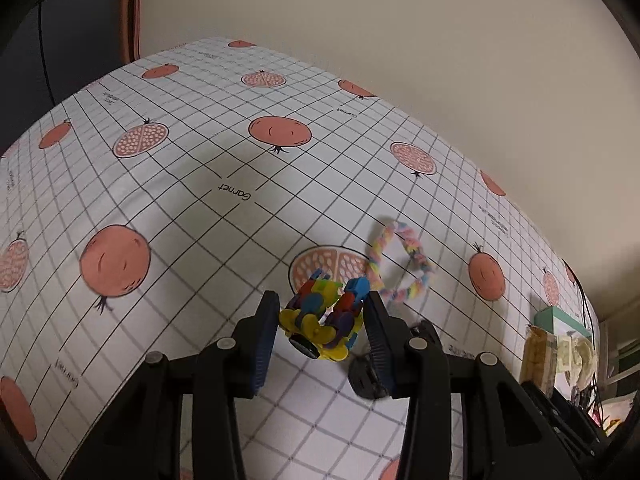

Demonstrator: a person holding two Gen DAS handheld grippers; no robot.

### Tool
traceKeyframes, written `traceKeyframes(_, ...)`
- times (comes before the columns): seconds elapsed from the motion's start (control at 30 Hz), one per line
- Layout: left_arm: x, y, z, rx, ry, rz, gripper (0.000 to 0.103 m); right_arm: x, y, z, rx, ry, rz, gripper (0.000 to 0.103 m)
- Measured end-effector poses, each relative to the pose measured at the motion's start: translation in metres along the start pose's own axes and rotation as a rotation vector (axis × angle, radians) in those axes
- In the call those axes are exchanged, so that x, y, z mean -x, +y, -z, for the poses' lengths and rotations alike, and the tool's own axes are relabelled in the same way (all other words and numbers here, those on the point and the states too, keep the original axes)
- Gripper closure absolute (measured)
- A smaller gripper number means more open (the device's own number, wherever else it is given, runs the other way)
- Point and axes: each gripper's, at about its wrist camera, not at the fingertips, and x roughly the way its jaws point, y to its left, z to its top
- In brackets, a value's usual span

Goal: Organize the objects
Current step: 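Close right gripper on snack bar package while left gripper grasps colourful block toy, then carry snack bar and block toy with both grippers into the tray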

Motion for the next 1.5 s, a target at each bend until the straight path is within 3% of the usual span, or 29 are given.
traceKeyframes(0.23, 0.03, -0.024, 0.016, -0.036, -0.018, 0.022, 0.058, 0.038, -0.026, 0.02, -0.027, -0.021, 0.013, 0.064)
traceKeyframes(0.63, 0.058, -0.083, 0.06, -0.106, 0.01, 0.125, 0.058, 0.088, -0.088, 0.041, -0.103, -0.066, 0.036, 0.064)
traceKeyframes(1.17, 0.054, -0.19, 0.131, -0.275, 0.126, 0.304, 0.058, 0.103, -0.163, 0.063, -0.217, -0.06, 0.073, 0.064)
traceKeyframes(1.5, 0.043, -0.224, 0.158, -0.344, 0.194, 0.343, 0.058, 0.104, -0.19, 0.075, -0.249, -0.034, 0.11, 0.064)
